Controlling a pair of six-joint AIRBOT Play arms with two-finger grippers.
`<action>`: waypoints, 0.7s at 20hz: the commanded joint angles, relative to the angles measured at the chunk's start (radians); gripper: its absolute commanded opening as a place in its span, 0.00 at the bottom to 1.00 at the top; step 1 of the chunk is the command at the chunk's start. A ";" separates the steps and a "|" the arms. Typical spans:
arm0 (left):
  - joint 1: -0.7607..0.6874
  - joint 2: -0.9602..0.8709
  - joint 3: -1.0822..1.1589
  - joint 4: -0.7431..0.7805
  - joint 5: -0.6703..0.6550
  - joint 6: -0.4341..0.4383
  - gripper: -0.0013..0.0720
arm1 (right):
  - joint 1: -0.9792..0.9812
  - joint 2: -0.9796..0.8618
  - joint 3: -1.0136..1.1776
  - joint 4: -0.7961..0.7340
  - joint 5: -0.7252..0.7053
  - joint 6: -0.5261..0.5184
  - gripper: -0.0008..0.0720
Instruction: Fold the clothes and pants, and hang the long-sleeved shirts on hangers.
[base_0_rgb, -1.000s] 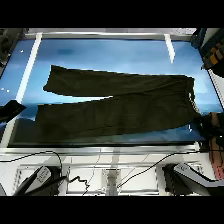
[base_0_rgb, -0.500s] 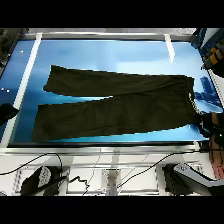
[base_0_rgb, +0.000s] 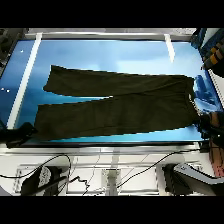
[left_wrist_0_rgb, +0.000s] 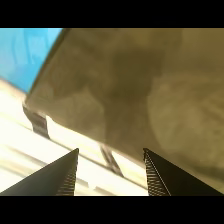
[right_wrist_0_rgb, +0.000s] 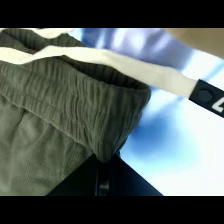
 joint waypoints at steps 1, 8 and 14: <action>0.013 -0.001 -0.113 0.000 0.076 -0.006 0.73 | -0.001 0.035 0.000 0.004 0.014 0.000 0.05; 0.157 -0.003 -0.134 0.000 0.156 0.032 0.78 | -0.001 0.061 0.000 0.044 0.056 0.000 0.05; 0.160 -0.116 -0.199 -0.124 0.282 0.048 0.78 | -0.001 0.062 0.029 0.042 0.092 -0.002 0.05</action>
